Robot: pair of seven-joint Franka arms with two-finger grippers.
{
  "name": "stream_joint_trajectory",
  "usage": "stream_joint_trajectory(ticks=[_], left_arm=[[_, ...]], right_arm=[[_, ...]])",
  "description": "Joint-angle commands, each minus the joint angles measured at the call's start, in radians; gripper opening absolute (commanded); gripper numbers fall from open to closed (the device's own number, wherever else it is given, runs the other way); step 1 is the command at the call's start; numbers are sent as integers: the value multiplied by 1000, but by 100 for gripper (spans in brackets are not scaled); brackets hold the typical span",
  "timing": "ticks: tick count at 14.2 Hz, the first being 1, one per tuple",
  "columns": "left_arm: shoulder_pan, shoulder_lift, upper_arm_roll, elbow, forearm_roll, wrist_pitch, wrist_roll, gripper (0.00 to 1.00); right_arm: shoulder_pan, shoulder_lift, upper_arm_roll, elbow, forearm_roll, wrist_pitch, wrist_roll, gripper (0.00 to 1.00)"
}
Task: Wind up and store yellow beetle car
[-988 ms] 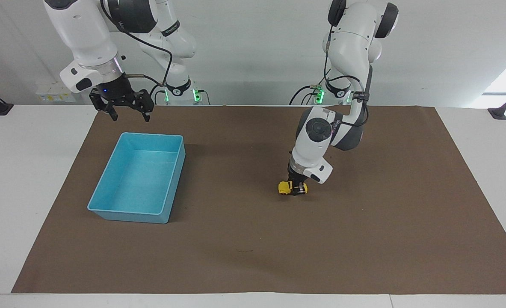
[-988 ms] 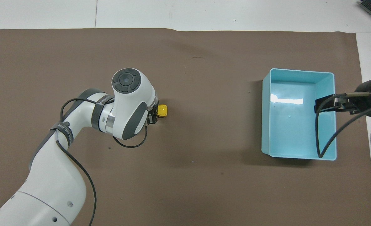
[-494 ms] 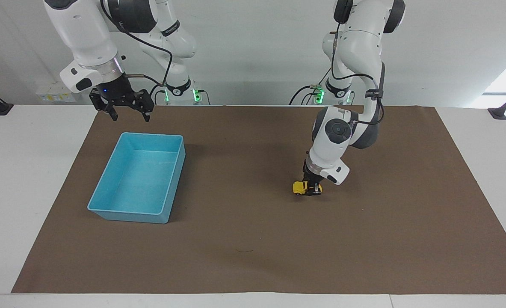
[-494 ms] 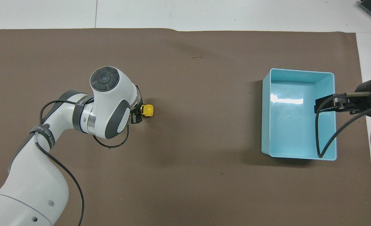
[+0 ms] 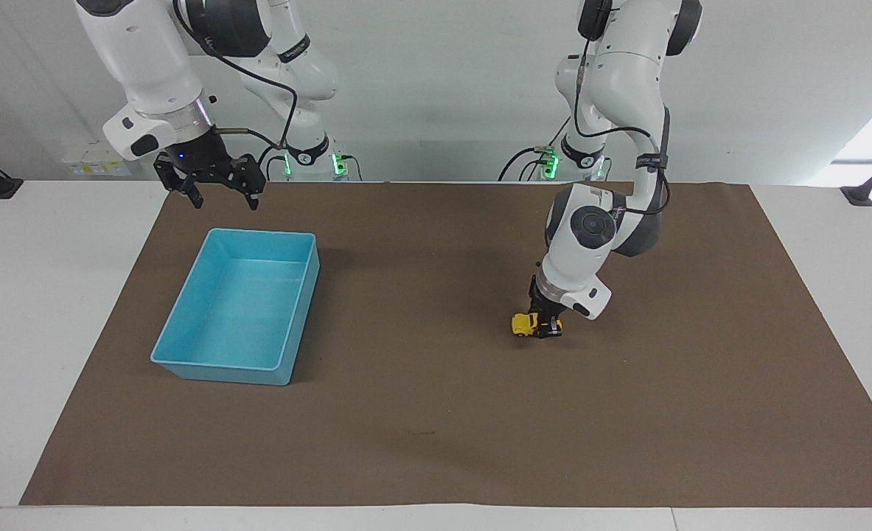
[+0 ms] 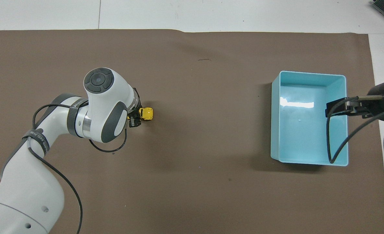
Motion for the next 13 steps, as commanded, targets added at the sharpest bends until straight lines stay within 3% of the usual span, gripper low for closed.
stream_joint_trajectory(ticks=[1, 2, 3, 13], left_arm=[[11, 24, 7, -41, -5, 25, 31, 31], [11, 24, 10, -34, 1, 10, 31, 54], [9, 21, 10, -17, 4, -21, 31, 100], [9, -52, 10, 25, 21, -104, 25, 100]], right_arm=[[-14, -9, 6, 0, 24, -6, 11, 100], [-12, -9, 6, 0, 24, -6, 11, 100], [-14, -9, 6, 0, 24, -6, 11, 100], [-14, -9, 6, 0, 24, -6, 11, 100]])
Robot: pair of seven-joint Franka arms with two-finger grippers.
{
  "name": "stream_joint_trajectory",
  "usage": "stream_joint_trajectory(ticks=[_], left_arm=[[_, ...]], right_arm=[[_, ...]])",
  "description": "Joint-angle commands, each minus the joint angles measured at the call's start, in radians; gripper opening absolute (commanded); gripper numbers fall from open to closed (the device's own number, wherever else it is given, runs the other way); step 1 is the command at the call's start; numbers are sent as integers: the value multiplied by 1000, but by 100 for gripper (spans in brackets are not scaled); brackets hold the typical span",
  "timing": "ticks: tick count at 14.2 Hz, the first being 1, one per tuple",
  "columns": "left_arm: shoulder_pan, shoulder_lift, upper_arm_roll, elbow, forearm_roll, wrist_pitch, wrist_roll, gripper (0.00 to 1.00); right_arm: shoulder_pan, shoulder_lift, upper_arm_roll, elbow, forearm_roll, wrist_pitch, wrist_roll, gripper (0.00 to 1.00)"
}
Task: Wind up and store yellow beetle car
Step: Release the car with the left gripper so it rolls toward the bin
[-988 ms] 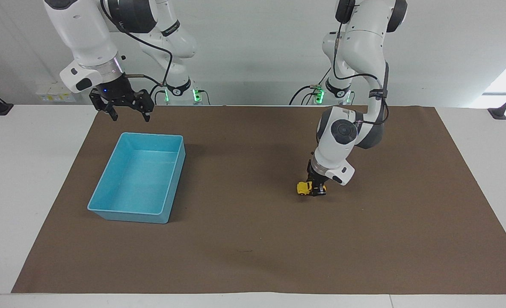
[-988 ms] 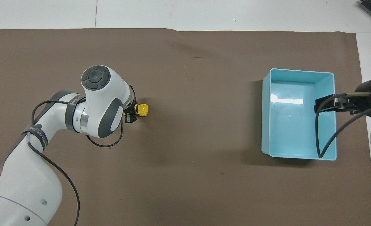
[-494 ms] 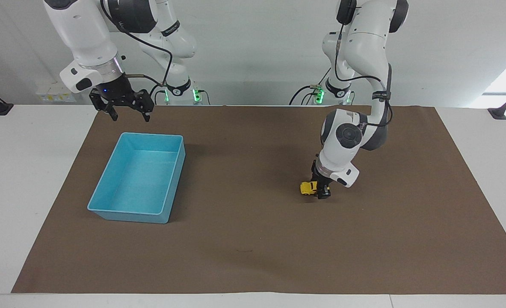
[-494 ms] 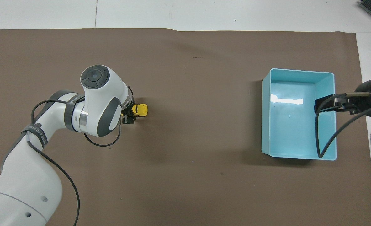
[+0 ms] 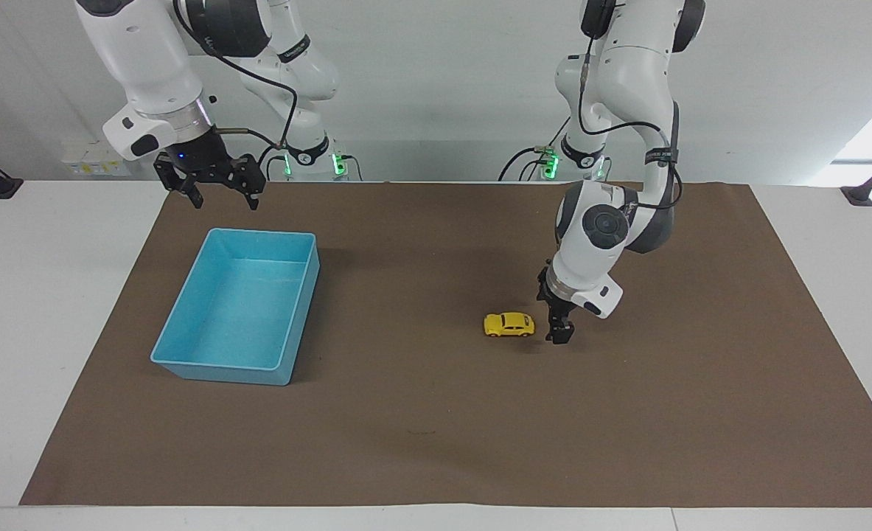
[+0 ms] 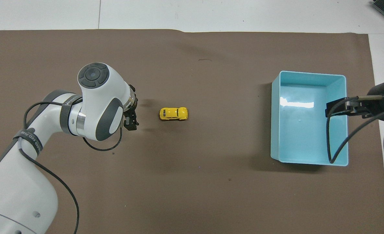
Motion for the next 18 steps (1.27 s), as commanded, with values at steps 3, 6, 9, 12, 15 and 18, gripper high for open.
stream_joint_trajectory(ticks=[3, 6, 9, 12, 15, 18], left_arm=[[11, -32, 4, 16, 23, -27, 16, 100], [19, -34, 10, 39, 32, -29, 16, 100], [22, -54, 10, 51, 49, -29, 17, 100], [26, -54, 9, 65, 86, -26, 19, 100], [34, -74, 12, 94, 91, -27, 57, 100], [34, -86, 12, 99, 92, -27, 137, 100]], right_arm=[[-12, -9, 6, 0, 24, -6, 11, 100], [-14, -9, 6, 0, 24, -6, 11, 100], [-12, -9, 6, 0, 24, -6, 11, 100], [-14, -9, 6, 0, 24, -6, 13, 100], [-14, -9, 6, -1, 24, -6, 11, 100], [-14, -9, 6, 0, 24, -6, 11, 100]])
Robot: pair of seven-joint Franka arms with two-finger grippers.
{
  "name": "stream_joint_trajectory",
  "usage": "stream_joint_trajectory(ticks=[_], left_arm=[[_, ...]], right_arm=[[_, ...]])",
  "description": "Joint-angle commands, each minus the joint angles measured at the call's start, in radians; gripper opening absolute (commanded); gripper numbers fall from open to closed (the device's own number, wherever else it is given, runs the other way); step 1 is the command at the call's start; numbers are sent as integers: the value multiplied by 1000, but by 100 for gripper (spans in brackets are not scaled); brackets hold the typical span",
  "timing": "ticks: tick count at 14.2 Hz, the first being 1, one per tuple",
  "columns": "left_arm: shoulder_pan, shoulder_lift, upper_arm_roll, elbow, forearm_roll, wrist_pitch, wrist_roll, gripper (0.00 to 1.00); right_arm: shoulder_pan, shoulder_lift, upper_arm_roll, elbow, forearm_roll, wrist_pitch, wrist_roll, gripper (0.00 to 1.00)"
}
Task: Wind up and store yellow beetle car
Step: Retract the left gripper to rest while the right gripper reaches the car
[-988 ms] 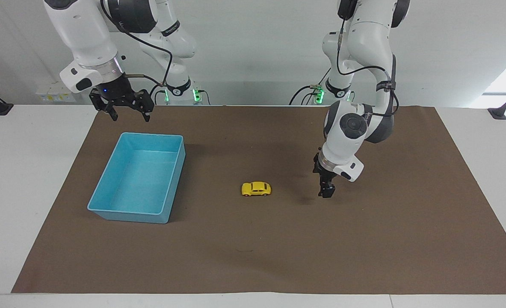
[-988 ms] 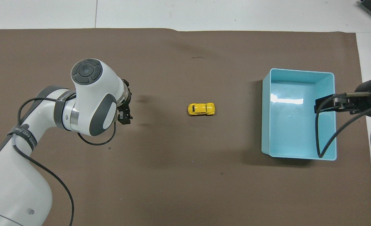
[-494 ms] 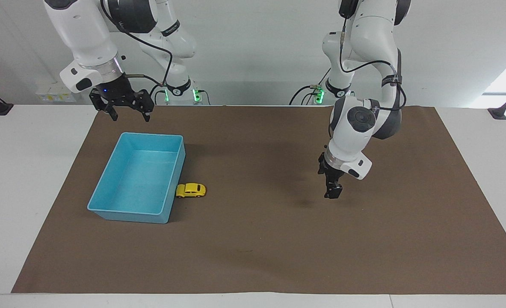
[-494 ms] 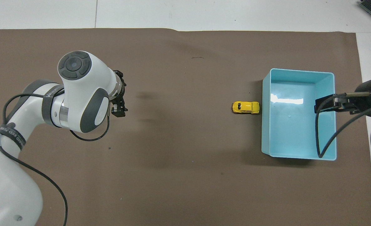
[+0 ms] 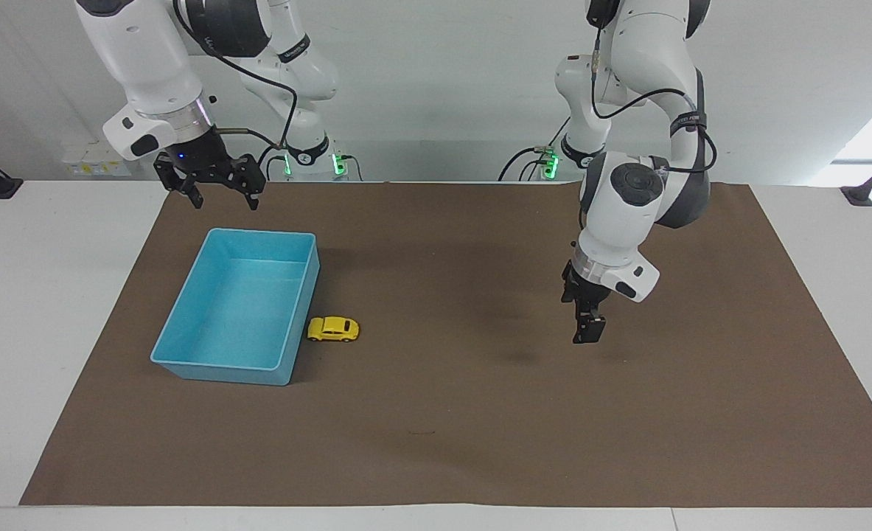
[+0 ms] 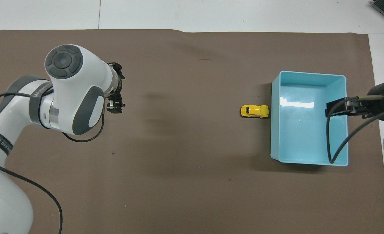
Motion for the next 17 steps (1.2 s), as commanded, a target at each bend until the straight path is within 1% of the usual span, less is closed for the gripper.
stream_joint_trajectory(ticks=[1, 3, 4, 7, 10, 14, 17], left_arm=[[11, -20, -6, 6, 18, -27, 89, 100], [41, -33, -8, 5, 16, -49, 215, 100], [45, -49, -6, 3, 16, -68, 287, 100], [101, -99, -8, -7, 12, -114, 497, 100], [135, -126, -8, -7, 5, -170, 718, 100], [169, -141, -8, -10, 5, -200, 957, 100], [201, -170, -6, -10, 5, -228, 1204, 100]], right_arm=[[-14, -9, 6, 0, 24, -6, 11, 100], [-12, -9, 6, 0, 24, -6, 11, 100], [-12, -9, 6, 0, 24, -6, 11, 100], [-12, -9, 6, 0, 23, -14, 11, 100], [-12, -9, 5, 0, 23, -15, 17, 100], [-12, -10, -1, -1, 23, 0, 8, 100], [-5, -13, -1, -7, 23, 5, 17, 100]])
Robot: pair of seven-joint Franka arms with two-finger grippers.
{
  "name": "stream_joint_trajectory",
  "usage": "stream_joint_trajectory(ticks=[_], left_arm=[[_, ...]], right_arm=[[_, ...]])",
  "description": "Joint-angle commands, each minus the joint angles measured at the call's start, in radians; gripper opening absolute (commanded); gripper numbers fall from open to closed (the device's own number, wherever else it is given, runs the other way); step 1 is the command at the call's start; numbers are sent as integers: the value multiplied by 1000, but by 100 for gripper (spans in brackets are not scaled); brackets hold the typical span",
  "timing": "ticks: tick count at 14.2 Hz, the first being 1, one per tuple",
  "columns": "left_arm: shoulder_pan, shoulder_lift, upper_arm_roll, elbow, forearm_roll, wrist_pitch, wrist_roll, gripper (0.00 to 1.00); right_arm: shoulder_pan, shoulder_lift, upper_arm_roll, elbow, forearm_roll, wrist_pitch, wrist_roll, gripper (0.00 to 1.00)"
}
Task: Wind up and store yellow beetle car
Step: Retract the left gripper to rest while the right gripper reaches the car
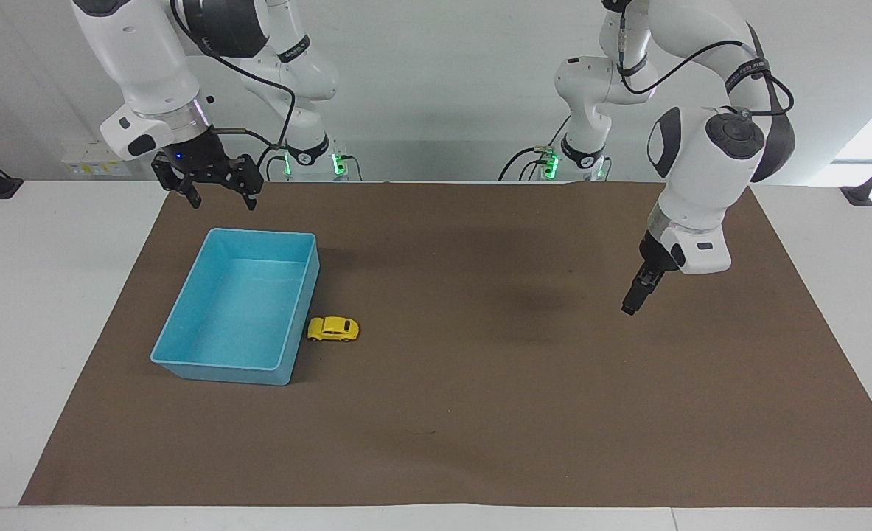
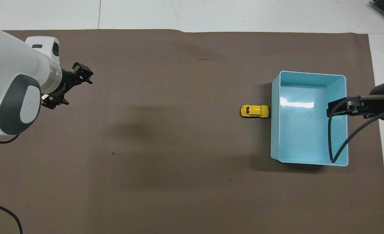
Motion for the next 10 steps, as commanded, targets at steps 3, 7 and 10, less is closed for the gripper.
stream_joint_trajectory(ticks=[3, 7, 10], left_arm=[[67, -65, -10, -15, 4, -64, 401, 100], [84, -78, -9, -16, 4, -96, 547, 100], [113, -114, -9, -12, 4, -131, 683, 100]], right_arm=[[6, -15, 11, -10, 23, 30, 23, 100], [50, -16, 15, -10, 21, 43, 96, 100], [87, -4, 21, -10, 21, 56, 199, 100]])
